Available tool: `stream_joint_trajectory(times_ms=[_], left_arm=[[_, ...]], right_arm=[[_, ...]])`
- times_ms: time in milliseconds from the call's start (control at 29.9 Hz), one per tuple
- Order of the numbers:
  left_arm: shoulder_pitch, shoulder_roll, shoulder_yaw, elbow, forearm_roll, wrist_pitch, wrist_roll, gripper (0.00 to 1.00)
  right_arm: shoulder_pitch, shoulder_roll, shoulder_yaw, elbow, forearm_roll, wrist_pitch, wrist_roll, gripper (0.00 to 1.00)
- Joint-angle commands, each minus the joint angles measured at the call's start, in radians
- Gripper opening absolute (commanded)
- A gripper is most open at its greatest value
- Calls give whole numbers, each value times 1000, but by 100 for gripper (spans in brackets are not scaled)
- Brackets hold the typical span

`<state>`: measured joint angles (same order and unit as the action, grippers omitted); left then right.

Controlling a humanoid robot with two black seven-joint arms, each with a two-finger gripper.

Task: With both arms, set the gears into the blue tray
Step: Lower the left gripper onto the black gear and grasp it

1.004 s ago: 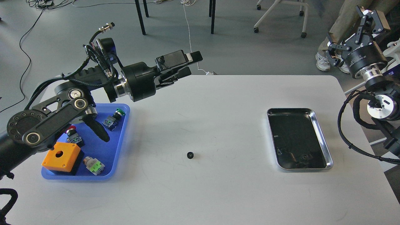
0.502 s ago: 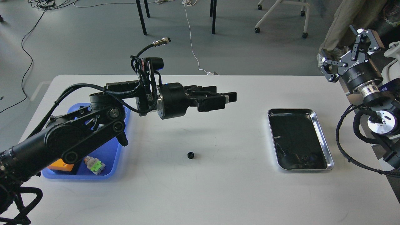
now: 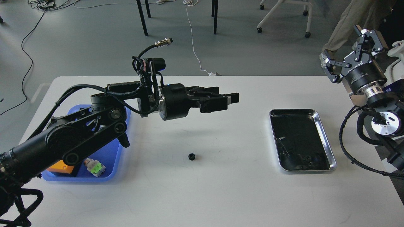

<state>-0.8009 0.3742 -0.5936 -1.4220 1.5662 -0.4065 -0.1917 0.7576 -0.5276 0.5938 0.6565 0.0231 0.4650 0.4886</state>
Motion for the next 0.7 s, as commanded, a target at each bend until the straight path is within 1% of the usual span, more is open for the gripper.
stream_joint_trajectory(times_ms=[0, 234, 268, 669], left_arm=[[0, 0, 0, 0, 0, 0, 0, 98], [0, 0, 0, 0, 0, 0, 0, 98], [-42, -50, 305, 3, 378, 50, 6, 98], [-44, -49, 310, 2, 360, 43, 9, 98]], right_arm=[[0, 0, 0, 0, 0, 0, 0, 98], [0, 0, 0, 0, 0, 0, 0, 98], [-51, 14, 53, 9, 0, 24, 0, 99], [-52, 11, 52, 9, 0, 24, 0, 99]])
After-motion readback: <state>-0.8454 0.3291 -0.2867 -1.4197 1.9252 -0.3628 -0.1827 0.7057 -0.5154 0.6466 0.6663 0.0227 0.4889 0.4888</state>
